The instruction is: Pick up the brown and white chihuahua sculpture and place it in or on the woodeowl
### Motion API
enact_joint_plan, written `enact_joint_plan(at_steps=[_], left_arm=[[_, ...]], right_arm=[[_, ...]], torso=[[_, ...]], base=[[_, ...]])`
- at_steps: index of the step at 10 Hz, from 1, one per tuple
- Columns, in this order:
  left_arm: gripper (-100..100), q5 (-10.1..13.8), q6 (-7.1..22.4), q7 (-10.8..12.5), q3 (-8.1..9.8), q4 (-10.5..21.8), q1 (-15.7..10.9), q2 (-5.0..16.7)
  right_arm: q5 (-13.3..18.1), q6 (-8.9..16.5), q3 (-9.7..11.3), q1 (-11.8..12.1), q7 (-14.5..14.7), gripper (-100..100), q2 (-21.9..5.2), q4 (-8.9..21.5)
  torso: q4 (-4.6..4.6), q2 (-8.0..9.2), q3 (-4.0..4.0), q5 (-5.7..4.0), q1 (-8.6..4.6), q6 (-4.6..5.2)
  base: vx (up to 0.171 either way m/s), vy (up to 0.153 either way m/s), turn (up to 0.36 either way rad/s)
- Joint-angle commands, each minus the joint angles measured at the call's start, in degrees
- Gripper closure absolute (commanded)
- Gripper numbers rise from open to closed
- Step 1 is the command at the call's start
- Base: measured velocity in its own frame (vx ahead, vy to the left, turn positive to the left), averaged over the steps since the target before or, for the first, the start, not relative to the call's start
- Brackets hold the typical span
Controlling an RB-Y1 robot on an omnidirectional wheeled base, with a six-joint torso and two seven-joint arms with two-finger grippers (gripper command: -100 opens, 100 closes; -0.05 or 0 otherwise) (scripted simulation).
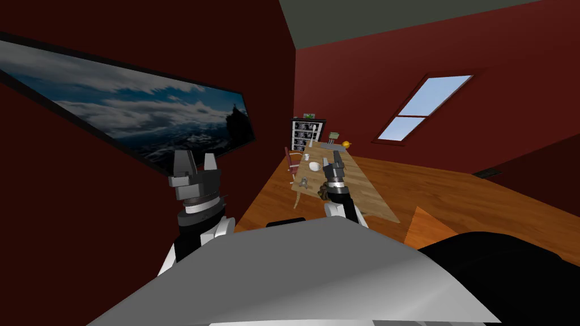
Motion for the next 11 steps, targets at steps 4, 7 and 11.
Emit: enact_joint_plan(at_steps=[4,7,11], left_arm=[[0,0.0,0.0,0.0,-0.01,0.0,0.0,0.0],[0,0.0,0.0,0.0,-0.01,0.0,0.0,0.0],[0,0.0,0.0,0.0,-0.01,0.0,0.0,0.0]], right_arm=[[1.7,-1.4,3.3,-0.5,2.1,-100,-5.4,6.5],[2.9,-2.4,6.2,-0.9,3.7,-100,-9.0,12.1],[4.2,-3.3,9.7,-1.4,5.4,-100,-12.8,19.2]], torso=[[0.07,0.31,0.18,0.09,0.43,-0.01],[0.07,0.32,0.18,0.11,0.49,-0.01],[0.04,0.15,0.09,0.08,0.32,-0.01]], base=[[-0.081,0.104,0.051],[-0.079,0.127,0.07],[-0.041,0.113,0.078]])
